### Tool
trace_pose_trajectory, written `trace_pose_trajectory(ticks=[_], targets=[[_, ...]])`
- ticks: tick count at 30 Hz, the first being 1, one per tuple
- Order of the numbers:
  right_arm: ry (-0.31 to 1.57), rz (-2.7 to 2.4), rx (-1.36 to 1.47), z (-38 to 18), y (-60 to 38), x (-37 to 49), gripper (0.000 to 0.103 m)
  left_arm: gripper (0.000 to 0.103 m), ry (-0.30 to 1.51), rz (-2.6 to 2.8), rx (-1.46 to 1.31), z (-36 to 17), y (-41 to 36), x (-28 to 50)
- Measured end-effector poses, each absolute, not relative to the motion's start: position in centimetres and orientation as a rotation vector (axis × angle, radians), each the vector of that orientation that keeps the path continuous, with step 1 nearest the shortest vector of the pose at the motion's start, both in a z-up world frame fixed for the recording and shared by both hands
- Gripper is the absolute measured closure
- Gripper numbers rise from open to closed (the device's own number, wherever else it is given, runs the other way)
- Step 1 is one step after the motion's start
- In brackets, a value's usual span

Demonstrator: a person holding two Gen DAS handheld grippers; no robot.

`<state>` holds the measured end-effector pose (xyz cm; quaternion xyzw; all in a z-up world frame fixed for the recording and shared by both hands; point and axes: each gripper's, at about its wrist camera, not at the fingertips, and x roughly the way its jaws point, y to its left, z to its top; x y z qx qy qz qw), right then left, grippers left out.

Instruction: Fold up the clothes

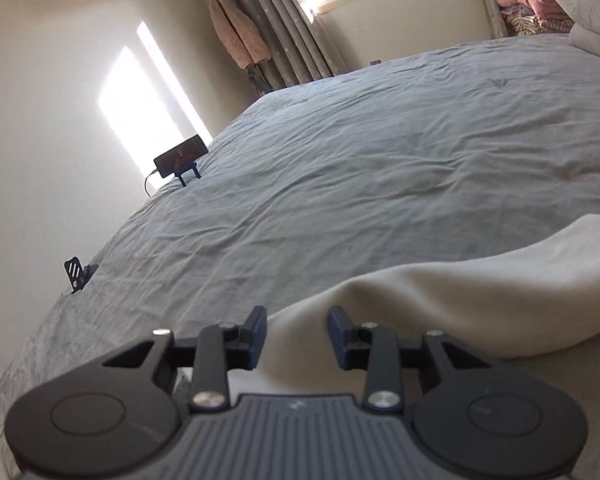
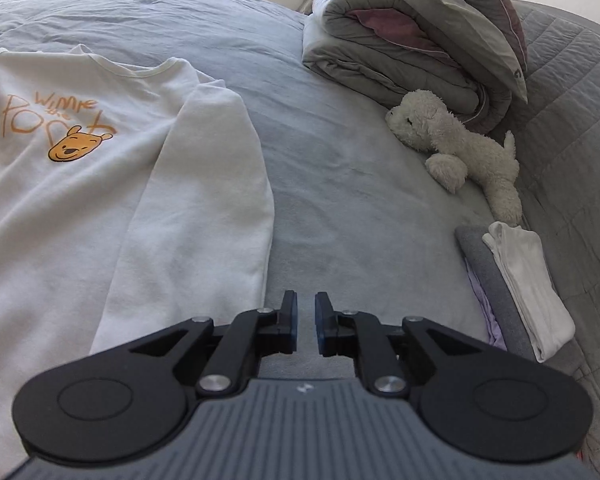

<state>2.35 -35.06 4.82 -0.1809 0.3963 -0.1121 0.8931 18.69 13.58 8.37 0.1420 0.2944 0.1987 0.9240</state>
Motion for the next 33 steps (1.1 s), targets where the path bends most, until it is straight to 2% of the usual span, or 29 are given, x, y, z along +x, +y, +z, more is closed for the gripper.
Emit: trace_pose_trajectory(ticks=[1, 2, 4, 11, 13, 15, 19, 30, 33], targets=[[0.812, -0.211, -0.372, 5.0, -34.7, 2.2, 0.08, 0.057, 0.587, 0.401, 0.26, 9.3, 13.8, 18.1], [0.807, -0.198, -0.368, 5.1, -34.5, 2.1, 0.068, 0.053, 0.586, 0.378, 0.227, 10.1, 13.8, 17.4], [0.802, -0.182, -0.363, 5.2, -34.1, 2.1, 0.059, 0.048, 0.607, 0.304, 0.165, 11.5, 13.5, 15.8], [0.772, -0.126, -0.345, 5.4, -33.3, 1.0, 0.06, 0.045, 0.776, -0.106, -0.025, 10.1, 6.3, 7.1], [0.771, -0.112, -0.338, 5.5, -33.4, 0.3, 0.06, 0.05, 0.833, -0.166, -0.09, 8.7, 4.9, 4.7], [0.769, -0.098, -0.331, 5.6, -33.5, -0.3, 0.06, 0.058, 0.892, -0.206, -0.123, 7.0, 3.8, 2.9], [0.764, -0.047, -0.29, 6.0, -33.3, -2.1, 0.06, 0.058, 0.975, -0.283, -0.206, 4.8, 4.1, 1.6], [0.806, 0.07, -0.192, 5.2, -32.1, -6.4, 0.06, 0.06, 0.99, -0.385, -0.249, 3.6, 4.3, -0.3], [0.824, 0.088, -0.171, 4.8, -31.9, -7.3, 0.072, 0.06, 0.995, -0.382, -0.261, 3.6, 4.3, -0.3]])
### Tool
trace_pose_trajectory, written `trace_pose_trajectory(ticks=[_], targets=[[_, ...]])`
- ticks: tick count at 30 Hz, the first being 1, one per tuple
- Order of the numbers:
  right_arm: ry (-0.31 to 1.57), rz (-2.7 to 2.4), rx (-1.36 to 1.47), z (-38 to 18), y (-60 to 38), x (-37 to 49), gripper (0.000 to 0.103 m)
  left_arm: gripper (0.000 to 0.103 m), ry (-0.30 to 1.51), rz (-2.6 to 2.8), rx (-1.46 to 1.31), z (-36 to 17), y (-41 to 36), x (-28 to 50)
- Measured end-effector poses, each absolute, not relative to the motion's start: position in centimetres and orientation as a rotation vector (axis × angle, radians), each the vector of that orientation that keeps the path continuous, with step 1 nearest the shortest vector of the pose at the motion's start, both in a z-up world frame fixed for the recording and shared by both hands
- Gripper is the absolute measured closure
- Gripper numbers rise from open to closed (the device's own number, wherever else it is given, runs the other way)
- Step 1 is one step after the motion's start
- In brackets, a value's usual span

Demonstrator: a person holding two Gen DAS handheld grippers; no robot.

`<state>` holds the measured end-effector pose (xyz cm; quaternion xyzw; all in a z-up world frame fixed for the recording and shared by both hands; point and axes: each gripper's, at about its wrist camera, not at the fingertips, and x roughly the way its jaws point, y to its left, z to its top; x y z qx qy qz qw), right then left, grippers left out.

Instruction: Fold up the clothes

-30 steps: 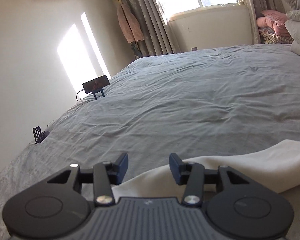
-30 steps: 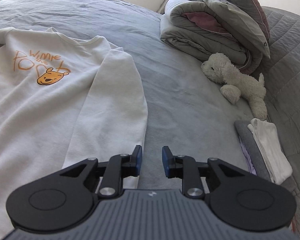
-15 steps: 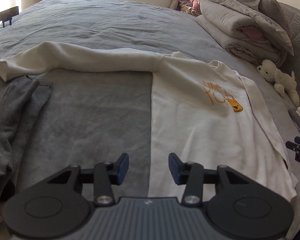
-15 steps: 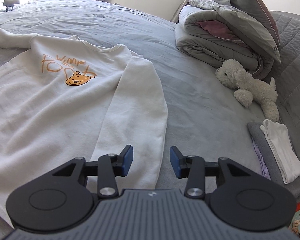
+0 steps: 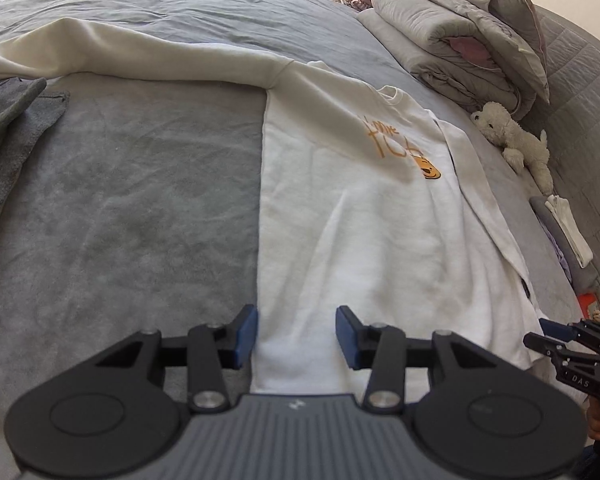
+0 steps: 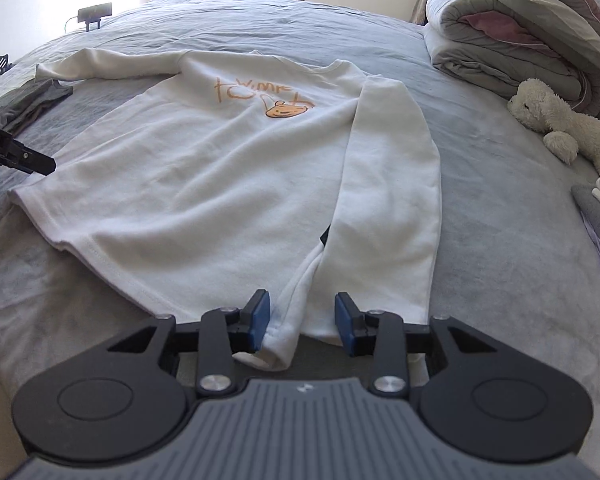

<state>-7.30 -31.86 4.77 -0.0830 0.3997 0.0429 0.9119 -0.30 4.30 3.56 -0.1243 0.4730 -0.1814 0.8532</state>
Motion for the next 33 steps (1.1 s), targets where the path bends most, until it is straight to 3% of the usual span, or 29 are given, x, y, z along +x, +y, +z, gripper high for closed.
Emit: trace_pose_trajectory(ticks=[1, 3, 4, 14, 21, 23, 24, 26, 28, 33], targets=[[0.83, 0.095, -0.164, 4.6, -31.8, -7.6, 0.075, 0.063, 0.996, -0.377, -0.259, 3.5, 4.2, -0.3], [0.842, 0.107, -0.15, 4.4, -31.6, -8.2, 0.084, 0.092, 0.999, -0.366, -0.254, 3.4, 4.0, -0.3], [0.848, 0.113, -0.143, 4.2, -31.6, -8.5, 0.092, 0.097, 1.002, -0.36, -0.266, 3.3, 4.1, -0.3], [0.736, 0.224, 0.12, 9.3, -34.7, -12.2, 0.095, 0.098, 0.832, -0.38, -0.376, 9.5, 8.1, -2.8], [0.86, 0.211, -0.113, 6.0, -32.1, -11.9, 0.092, 0.097, 0.957, -0.409, -0.215, 6.7, 6.1, -2.9], [0.884, 0.191, -0.184, 5.0, -31.5, -11.6, 0.07, 0.096, 0.952, -0.37, -0.179, 6.6, 6.3, -2.7], [0.862, 0.172, -0.191, 5.2, -31.8, -11.7, 0.064, 0.091, 0.934, -0.349, -0.181, 6.9, 6.8, -2.6], [0.816, 0.136, -0.206, 5.8, -32.6, -11.9, 0.042, 0.081, 0.9, -0.314, -0.195, 7.4, 7.9, -2.3], [0.786, 0.112, -0.226, 6.1, -33.1, -11.9, 0.042, 0.074, 0.88, -0.293, -0.204, 7.6, 8.6, -2.1], [0.802, 0.121, -0.299, 5.2, -32.2, -11.5, 0.042, 0.073, 0.901, -0.275, -0.198, 6.6, 8.1, -1.6]])
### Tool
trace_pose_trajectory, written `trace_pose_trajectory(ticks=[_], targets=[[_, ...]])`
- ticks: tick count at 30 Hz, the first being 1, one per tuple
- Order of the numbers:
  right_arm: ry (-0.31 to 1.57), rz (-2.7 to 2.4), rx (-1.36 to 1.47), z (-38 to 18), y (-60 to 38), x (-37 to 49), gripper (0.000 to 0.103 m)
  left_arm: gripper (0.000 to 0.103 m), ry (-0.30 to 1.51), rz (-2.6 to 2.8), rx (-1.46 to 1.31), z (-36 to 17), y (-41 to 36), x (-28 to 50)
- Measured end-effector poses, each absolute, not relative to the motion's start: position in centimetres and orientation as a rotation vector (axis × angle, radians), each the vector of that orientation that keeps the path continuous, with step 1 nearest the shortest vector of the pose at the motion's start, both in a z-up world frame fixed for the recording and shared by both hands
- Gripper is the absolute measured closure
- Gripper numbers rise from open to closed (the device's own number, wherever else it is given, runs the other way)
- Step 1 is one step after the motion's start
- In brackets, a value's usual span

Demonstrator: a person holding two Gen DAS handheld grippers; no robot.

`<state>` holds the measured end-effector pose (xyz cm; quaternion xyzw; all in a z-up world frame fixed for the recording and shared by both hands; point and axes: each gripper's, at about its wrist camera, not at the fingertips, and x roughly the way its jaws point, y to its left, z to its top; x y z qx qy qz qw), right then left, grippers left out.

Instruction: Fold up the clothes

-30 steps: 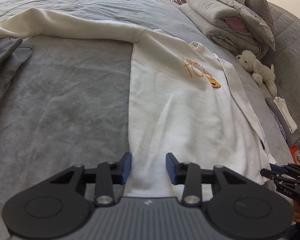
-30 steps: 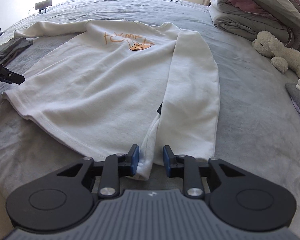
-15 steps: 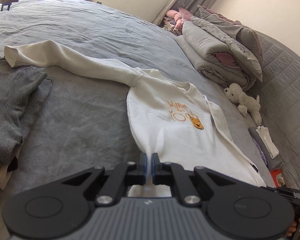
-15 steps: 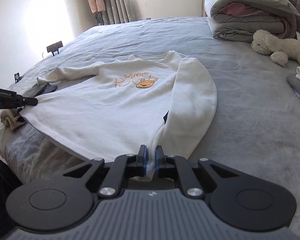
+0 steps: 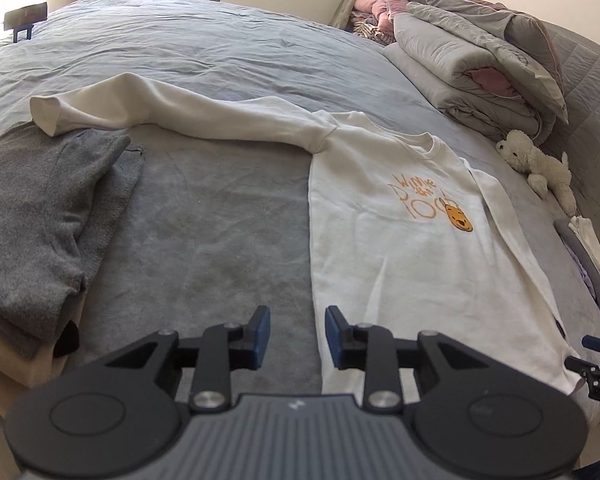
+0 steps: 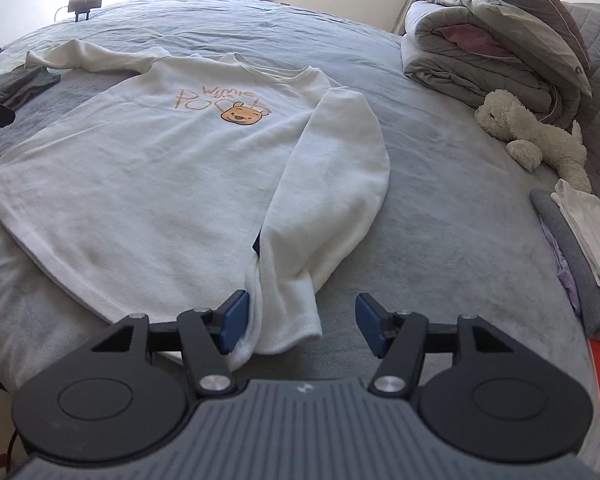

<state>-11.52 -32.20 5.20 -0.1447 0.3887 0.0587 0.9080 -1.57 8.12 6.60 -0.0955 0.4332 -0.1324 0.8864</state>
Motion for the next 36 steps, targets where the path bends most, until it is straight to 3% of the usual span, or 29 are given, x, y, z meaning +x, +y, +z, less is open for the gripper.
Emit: trace_pose_trajectory(ticks=[1, 3, 4, 6, 21, 28, 36], targets=[[0.805, 0.123, -0.313, 5.0, -32.0, -11.4, 0.042, 0.073, 0.901, -0.275, -0.191, 6.5, 7.9, -1.5], [0.811, 0.126, -0.343, 4.7, -31.7, -11.3, 0.059, 0.072, 0.897, -0.275, -0.165, 6.3, 7.3, -1.5], [0.814, 0.128, -0.357, 4.5, -31.5, -11.2, 0.086, 0.072, 0.893, -0.276, -0.146, 6.3, 7.0, -1.5], [0.82, 0.132, -0.387, 4.2, -31.1, -11.1, 0.092, 0.072, 0.878, -0.279, -0.112, 6.4, 6.3, -1.5], [0.808, 0.113, -0.101, 6.7, -34.5, -10.8, 0.091, 0.072, 0.89, -0.33, -0.028, 5.5, 3.9, -1.5], [0.84, 0.056, -0.221, 5.6, -35.1, -11.3, 0.081, 0.069, 0.928, -0.355, 0.029, 4.4, 2.6, -1.9], [0.829, 0.032, -0.253, 5.5, -35.8, -11.8, 0.081, 0.068, 0.939, -0.366, 0.064, 4.1, 2.1, -2.2]])
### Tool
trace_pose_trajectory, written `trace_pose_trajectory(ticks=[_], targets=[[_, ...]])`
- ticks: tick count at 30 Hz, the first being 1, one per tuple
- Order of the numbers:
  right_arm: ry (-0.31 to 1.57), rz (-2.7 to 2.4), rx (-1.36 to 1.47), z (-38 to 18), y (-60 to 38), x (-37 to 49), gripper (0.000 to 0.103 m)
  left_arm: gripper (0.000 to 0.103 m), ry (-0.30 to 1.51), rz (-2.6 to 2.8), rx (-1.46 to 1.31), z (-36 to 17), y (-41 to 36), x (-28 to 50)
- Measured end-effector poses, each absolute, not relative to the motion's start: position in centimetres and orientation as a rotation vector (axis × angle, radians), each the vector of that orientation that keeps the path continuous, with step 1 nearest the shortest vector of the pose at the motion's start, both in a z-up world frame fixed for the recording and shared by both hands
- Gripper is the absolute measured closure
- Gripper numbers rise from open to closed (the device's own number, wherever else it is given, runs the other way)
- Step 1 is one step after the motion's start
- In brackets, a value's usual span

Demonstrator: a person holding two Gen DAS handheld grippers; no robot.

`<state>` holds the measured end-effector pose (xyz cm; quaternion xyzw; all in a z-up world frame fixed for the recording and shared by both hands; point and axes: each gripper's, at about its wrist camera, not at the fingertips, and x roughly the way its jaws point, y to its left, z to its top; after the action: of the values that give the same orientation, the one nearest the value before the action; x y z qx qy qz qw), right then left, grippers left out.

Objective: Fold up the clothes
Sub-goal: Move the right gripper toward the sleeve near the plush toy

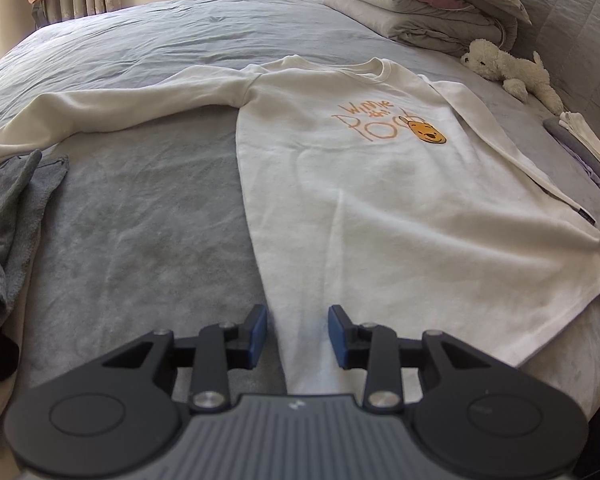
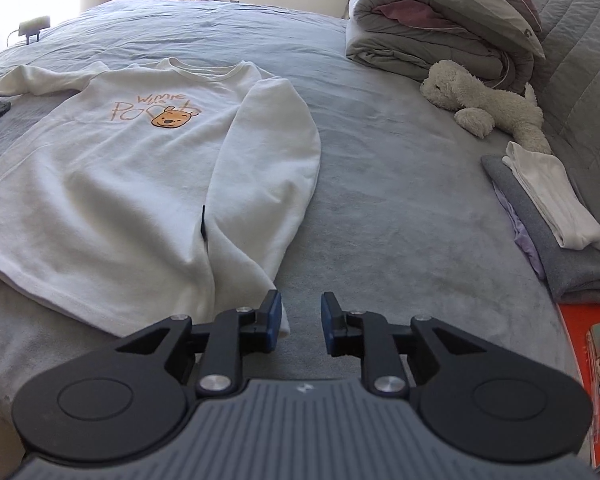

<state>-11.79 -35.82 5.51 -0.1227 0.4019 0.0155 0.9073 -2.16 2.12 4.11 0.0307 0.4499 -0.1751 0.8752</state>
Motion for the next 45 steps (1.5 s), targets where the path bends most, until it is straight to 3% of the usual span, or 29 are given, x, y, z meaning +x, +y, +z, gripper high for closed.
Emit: trace_pose_trajectory(ticks=[7, 8, 9, 17, 31, 36, 41, 43, 45], targets=[[0.815, 0.083, -0.287, 5.2, -34.8, -12.0, 0.079, 0.068, 0.937, -0.363, 0.068, 4.1, 2.0, -2.2], [0.801, 0.067, -0.28, 5.5, -34.9, -11.9, 0.097, 0.068, 0.937, -0.363, 0.067, 4.1, 1.9, -2.2], [0.787, 0.051, -0.274, 5.7, -35.0, -11.7, 0.1, 0.068, 0.938, -0.364, 0.065, 4.1, 2.0, -2.2], [0.487, -0.387, -0.2, 12.1, -41.2, -11.6, 0.1, 0.068, 0.93, -0.362, 0.056, 4.3, 2.1, -1.9], [0.573, -0.694, 0.35, 9.9, -54.8, -1.3, 0.1, 0.068, 0.917, -0.35, 0.071, 4.0, 1.7, 0.2], [0.546, -0.829, 0.705, 8.1, -60.3, -2.8, 0.1, 0.068, 0.918, -0.335, 0.051, 4.0, 2.6, 1.2], [0.561, -0.904, 0.748, 6.8, -62.0, -4.1, 0.099, 0.068, 0.911, -0.333, 0.045, 4.2, 2.8, 1.8], [0.544, -0.874, 0.702, 7.5, -61.6, -4.4, 0.086, 0.068, 0.908, -0.332, 0.04, 4.3, 2.7, 1.9], [0.583, -0.794, 0.614, 8.0, -60.6, -3.9, 0.086, 0.068, 0.912, -0.343, 0.028, 4.3, 2.6, 2.0]])
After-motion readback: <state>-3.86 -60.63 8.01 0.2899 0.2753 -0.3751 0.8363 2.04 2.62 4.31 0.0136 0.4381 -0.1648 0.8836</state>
